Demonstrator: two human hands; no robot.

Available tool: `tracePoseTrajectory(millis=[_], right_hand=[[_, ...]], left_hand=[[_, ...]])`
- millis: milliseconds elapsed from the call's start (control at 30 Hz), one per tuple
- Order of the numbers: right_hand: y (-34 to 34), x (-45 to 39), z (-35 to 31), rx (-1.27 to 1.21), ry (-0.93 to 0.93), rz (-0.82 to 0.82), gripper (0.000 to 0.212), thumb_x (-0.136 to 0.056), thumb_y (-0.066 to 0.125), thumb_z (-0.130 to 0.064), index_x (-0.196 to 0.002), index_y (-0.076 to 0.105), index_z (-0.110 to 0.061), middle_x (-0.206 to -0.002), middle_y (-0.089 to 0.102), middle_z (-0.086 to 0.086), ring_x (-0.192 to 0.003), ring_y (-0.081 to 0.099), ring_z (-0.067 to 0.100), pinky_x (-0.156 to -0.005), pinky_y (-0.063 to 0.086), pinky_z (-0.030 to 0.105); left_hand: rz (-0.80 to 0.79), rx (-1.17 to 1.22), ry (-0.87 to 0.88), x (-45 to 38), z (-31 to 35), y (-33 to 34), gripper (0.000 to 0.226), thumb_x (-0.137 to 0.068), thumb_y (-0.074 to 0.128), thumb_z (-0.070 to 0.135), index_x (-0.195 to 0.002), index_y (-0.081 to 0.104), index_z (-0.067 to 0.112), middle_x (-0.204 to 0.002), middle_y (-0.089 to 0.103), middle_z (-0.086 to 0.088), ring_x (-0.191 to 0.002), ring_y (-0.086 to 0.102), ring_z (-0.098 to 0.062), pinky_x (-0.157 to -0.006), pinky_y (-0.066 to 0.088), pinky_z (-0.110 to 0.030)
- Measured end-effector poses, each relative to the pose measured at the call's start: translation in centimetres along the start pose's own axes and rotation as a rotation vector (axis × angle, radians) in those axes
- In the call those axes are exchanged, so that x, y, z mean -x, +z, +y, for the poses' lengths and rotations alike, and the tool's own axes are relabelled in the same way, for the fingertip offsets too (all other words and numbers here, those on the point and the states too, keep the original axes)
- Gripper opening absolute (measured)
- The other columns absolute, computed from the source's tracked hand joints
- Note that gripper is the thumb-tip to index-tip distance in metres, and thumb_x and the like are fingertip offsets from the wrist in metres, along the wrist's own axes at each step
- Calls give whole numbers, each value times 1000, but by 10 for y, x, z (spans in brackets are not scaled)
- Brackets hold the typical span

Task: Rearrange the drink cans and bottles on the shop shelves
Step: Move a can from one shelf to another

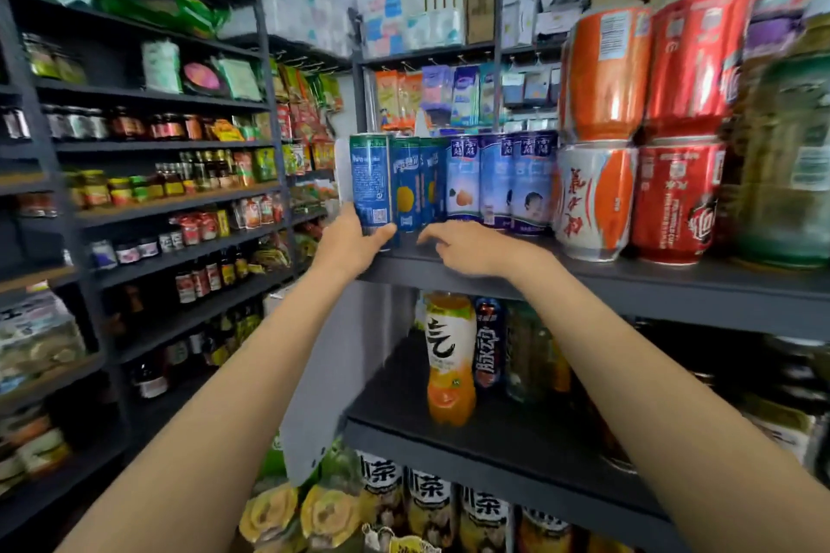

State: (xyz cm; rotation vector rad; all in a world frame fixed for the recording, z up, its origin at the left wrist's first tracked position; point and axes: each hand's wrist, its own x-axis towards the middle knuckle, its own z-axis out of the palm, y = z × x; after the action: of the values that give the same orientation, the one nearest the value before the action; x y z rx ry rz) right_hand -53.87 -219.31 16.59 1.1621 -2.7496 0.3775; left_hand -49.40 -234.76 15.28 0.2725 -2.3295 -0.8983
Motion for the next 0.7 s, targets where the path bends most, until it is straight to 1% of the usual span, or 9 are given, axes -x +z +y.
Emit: tracePoseTrajectory(millis=[100, 267, 367, 433, 500, 567, 600, 633, 700], right_hand=[[8, -6, 0, -1, 72, 48, 39, -98, 30, -9, -132, 47, -18, -140, 43, 7, -125, 42, 25, -104, 36, 42], [19, 0, 0, 115, 168, 269, 33, -95, 34, -12, -119, 55, -20, -125, 56, 7, -110, 54, 30, -88, 46, 45], [27, 20, -13, 104, 28, 638, 28, -92, 39, -8, -107, 61, -10, -107, 64, 9, -96, 60, 28, -79, 49, 40], [45, 49, -24, -79, -163, 934, 23, -88, 41, -6, -93, 63, -2, -89, 64, 9, -81, 59, 19, -73, 48, 26], [82, 77, -25, -193, -159, 1052, 19, -86, 43, -3, -83, 61, -1, -77, 59, 5, -70, 52, 9, -66, 40, 14], [126, 91, -9, -262, 10, 985, 12, -88, 49, -7, -87, 61, -5, -82, 56, -1, -71, 50, 4, -66, 40, 14], [144, 91, 0, -303, 142, 888, 12, -88, 55, -12, -98, 59, -7, -92, 54, -2, -81, 52, 6, -71, 44, 19], [158, 88, 6, -355, 275, 765, 30, -86, 63, -17, -113, 55, -8, -105, 51, 0, -96, 53, 10, -81, 47, 23], [170, 75, 13, -505, 410, 582, 72, -77, 76, -25, -134, 37, -7, -129, 43, 7, -117, 46, 16, -94, 39, 18]], left_hand=[[-28, -21, 39, -14, -2, 2, 42, -88, 63, 26, -121, 48, 4, -122, 58, -13, -113, 54, -29, -87, 41, -32], [-70, -117, 42, -32, -6, 12, 47, -92, 57, 30, -127, 39, 5, -128, 54, -15, -116, 51, -32, -83, 39, -34], [-84, -183, 18, -35, -6, 18, 46, -95, 51, 33, -126, 33, 4, -128, 52, -18, -115, 51, -36, -87, 40, -40], [-66, -209, 30, -32, -8, 20, 48, -95, 49, 32, -128, 31, 2, -130, 51, -19, -116, 50, -37, -91, 39, -43], [-5, -197, 77, -26, -12, 21, 53, -95, 49, 29, -135, 27, 2, -133, 49, -17, -118, 50, -37, -96, 36, -45], [95, -111, 158, -14, -22, 23, 51, -94, 49, 24, -137, 31, 5, -132, 49, -14, -118, 49, -34, -98, 35, -45], [144, -45, 215, -5, -28, 25, 47, -93, 48, 20, -136, 36, 6, -130, 50, -13, -118, 49, -33, -99, 34, -44], [190, 32, 282, 7, -35, 26, 42, -92, 47, 17, -132, 41, 5, -127, 51, -13, -117, 49, -31, -100, 34, -43], [256, 170, 423, 34, -50, 30, 36, -87, 45, 11, -121, 50, 2, -120, 53, -15, -113, 49, -29, -100, 36, -40]])
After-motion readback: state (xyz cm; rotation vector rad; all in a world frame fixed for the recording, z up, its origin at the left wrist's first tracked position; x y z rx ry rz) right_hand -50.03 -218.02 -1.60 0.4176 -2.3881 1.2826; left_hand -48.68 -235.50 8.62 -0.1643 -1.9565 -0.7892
